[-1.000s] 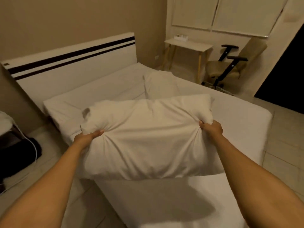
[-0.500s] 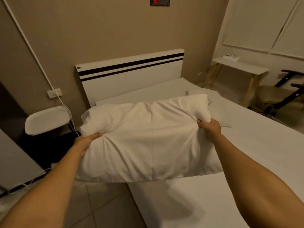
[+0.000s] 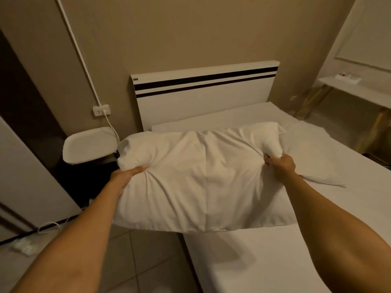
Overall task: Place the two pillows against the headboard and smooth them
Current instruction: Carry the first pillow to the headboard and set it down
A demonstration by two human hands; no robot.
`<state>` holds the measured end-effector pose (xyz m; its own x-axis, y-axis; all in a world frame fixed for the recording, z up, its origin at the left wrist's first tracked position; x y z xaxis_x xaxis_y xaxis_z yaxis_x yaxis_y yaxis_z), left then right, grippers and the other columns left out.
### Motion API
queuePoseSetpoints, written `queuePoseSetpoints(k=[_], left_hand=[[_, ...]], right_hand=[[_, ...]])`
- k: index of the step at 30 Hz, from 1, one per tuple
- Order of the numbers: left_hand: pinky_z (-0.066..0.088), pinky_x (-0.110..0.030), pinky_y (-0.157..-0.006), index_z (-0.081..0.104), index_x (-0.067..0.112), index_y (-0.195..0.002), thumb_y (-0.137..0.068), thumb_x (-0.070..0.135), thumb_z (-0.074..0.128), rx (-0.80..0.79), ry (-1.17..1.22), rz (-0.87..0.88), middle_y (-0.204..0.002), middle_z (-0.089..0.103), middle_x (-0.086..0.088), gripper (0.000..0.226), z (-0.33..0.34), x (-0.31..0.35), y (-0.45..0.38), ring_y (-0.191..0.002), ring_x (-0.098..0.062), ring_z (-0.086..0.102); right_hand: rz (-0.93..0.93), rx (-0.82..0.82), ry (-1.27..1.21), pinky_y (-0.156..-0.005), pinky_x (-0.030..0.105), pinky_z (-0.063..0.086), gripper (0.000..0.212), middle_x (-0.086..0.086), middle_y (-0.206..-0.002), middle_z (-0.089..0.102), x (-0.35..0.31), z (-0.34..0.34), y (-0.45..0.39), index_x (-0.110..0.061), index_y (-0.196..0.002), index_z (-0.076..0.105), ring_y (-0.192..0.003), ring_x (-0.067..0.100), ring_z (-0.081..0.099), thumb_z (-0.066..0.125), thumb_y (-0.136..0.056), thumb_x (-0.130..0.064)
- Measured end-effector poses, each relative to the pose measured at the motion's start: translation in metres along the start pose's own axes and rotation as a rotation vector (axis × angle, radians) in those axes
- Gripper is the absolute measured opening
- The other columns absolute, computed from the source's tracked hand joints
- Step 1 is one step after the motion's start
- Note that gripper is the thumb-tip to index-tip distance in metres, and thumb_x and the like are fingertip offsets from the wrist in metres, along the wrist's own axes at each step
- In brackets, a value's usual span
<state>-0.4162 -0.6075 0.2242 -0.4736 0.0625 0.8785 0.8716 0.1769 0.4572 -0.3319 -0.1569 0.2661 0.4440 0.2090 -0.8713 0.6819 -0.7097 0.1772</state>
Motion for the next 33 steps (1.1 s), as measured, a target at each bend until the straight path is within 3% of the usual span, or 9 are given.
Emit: queuePoseSetpoints(k=[5,9,20,30,33], left_hand=[[0.046,-0.036,-0.092,0.044,0.003,-0.142,-0.069,0.032,0.085,0.024,0.004,-0.030,-0.138,0.054,-0.017,0.088,0.004,0.013,-0.060,-0.120,-0.032,0.057],[0.046,-0.040,-0.101,0.043,0.004,-0.143,-0.068,0.034,0.085,0.040,0.002,-0.036,-0.140,0.053,-0.016,0.091,0.007,0.033,-0.105,-0.122,-0.031,0.056],[0.043,-0.038,-0.100,0.041,0.007,-0.144,-0.068,0.038,0.085,0.047,0.014,-0.051,-0.141,0.051,-0.013,0.093,0.003,0.086,-0.231,-0.124,-0.030,0.053],[0.041,-0.042,-0.108,0.042,0.010,-0.144,-0.051,0.048,0.090,-0.027,-0.054,-0.060,-0.141,0.052,-0.011,0.112,-0.008,0.140,-0.392,-0.125,-0.030,0.052],[0.040,-0.043,-0.109,0.041,0.011,-0.144,-0.027,0.059,0.090,-0.032,-0.074,-0.073,-0.143,0.051,-0.009,0.136,-0.011,0.155,-0.438,-0.127,-0.029,0.051]], right_hand=[[0.000,-0.047,0.012,-0.095,0.044,0.048,0.061,0.019,-0.124,0.063,-0.027,0.056,-0.053,-0.007,-0.127,0.058,-0.113,0.041,0.057,0.071,-0.073,-0.032],[-0.015,-0.072,0.057,-0.100,0.047,0.046,0.054,0.020,-0.125,0.061,-0.052,0.099,-0.096,-0.007,-0.128,0.057,-0.115,0.042,0.055,0.068,-0.080,-0.028],[-0.036,-0.114,0.105,-0.093,0.039,0.045,0.042,0.016,-0.114,0.065,-0.128,0.202,-0.189,-0.010,-0.120,0.063,-0.112,0.039,0.056,0.066,-0.081,-0.026],[0.022,-0.076,0.144,-0.085,0.035,0.042,0.043,0.021,-0.119,0.064,-0.164,0.320,-0.271,-0.008,-0.121,0.062,-0.105,0.039,0.057,0.065,-0.083,-0.027],[0.060,-0.056,0.149,-0.091,0.039,0.044,0.044,0.022,-0.119,0.064,-0.175,0.348,-0.290,-0.008,-0.121,0.062,-0.111,0.041,0.057,0.066,-0.082,-0.028]])
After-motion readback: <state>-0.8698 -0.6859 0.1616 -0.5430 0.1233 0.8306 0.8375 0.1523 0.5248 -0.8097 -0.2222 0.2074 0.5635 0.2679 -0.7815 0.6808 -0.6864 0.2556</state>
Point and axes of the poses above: each hand's wrist, its own y-axis away from the middle knuckle, its own z-axis out of the palm, x = y × z, the point moved 1 cm from there along -y, towards the middle knuckle
